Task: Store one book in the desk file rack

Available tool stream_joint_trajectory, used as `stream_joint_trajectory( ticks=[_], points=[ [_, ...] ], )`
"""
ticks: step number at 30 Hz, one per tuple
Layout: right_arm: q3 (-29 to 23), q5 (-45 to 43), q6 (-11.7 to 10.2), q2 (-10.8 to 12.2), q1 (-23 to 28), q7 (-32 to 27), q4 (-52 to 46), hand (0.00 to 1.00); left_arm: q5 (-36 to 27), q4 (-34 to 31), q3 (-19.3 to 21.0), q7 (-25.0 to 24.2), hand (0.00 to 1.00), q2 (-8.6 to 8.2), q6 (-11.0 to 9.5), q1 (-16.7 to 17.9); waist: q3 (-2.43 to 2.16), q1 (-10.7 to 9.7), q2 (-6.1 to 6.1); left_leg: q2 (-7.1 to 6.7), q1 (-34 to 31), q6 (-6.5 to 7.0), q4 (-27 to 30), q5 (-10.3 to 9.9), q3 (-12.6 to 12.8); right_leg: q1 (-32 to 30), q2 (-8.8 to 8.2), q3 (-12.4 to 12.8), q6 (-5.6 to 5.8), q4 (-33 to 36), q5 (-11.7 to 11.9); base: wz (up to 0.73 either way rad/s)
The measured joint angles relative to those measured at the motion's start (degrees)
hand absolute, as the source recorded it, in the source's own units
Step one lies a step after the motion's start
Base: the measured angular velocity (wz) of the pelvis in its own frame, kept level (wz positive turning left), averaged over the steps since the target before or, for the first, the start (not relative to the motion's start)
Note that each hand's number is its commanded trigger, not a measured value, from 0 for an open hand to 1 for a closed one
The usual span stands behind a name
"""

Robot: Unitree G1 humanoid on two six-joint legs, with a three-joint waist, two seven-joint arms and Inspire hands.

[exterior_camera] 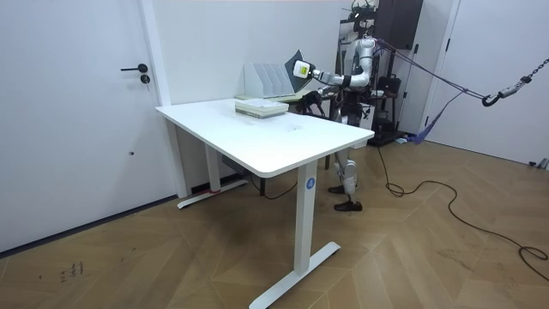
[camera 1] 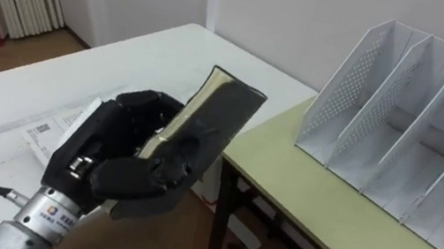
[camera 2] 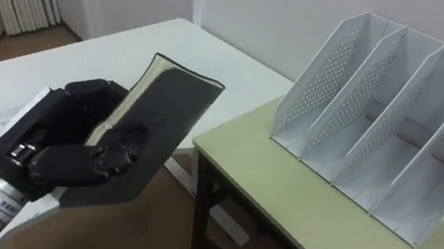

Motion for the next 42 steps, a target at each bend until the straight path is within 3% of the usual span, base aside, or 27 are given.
stream_joint_trajectory(
  ticks=[6, 10, 15, 21, 24, 35, 42],
  points=[
    [-1.0, 12.5, 1.0, -0.2, -0.4, 5.0, -3.0, 0.0, -12.8, -0.2, 0.0, -4.1, 1.0, 0.0, 0.0, 1.0, 0.07, -0.2, -0.07, 0.14, -0.1, 0.0, -0.1, 0.0, 0.0, -0.5, -0.07, 0.2, 0.0, -0.1, 0.0, -0.02],
    [-3.4, 19.8, 1.5, -0.4, -0.6, 8.1, -5.9, 0.0, -17.6, -0.1, 0.4, -6.6, 1.0, 0.05, 0.2, 1.1, 0.11, 0.0, -0.17, 0.2, -0.8, 0.0, 0.0, 0.0, -0.3, -1.0, -0.18, 0.0, 0.0, 0.3, 0.0, 0.01],
    [-5.6, 26.3, 4.0, -0.2, -1.1, 12.5, -7.6, 0.0, -24.5, 0.0, 2.0, -11.6, 1.0, -0.06, 3.3, 1.2, 0.18, 0.7, -0.38, 0.28, -0.9, 0.0, 0.1, 0.0, -0.1, -1.1, -0.21, -0.1, 0.0, 0.5, 0.0, 0.01],
    [-5.6, 32.5, 7.5, -0.2, -1.2, 16.8, -9.0, 0.0, -26.5, 0.8, 2.0, -15.1, 1.0, -0.11, 7.3, 1.2, 0.04, 1.8, -1.08, 0.26, -1.4, 0.01, 0.4, 0.0, 0.0, -2.0, -0.2, 0.1, 0.0, 0.9, 0.0, -0.02],
    [-5.6, 38.2, 9.1, -0.1, -1.3, 18.0, -9.0, 0.0, -30.4, 2.0, 2.0, -16.6, 1.0, -0.16, 8.8, 1.2, -0.18, 1.9, -1.41, 0.27, -1.4, 0.01, 0.4, 0.0, -0.2, -1.9, -0.18, 0.1, -0.01, 1.0, 0.0, 0.0],
    [-5.4, 48.0, 12.6, 0.4, -1.8, 20.6, -11.4, 0.0, -31.5, 4.8, 1.9, -19.3, 1.0, 0.06, 12.4, 1.2, -0.1, 2.2, -1.12, 0.29, -1.6, 0.06, 0.4, -0.1, -0.3, -2.1, -0.17, 0.2, -0.01, 1.8, 0.0, -0.01],
    [-4.9, 48.9, 13.8, -0.1, -1.9, 21.5, -11.4, 0.0, -31.9, 5.0, 1.6, -21.0, 1.0, 0.44, 13.4, 1.2, -0.27, 2.3, -0.96, 0.31, -1.9, 0.06, 0.5, 0.0, -0.1, -2.3, -0.16, 0.0, -0.01, 1.8, 0.0, 0.0]
  ],
)
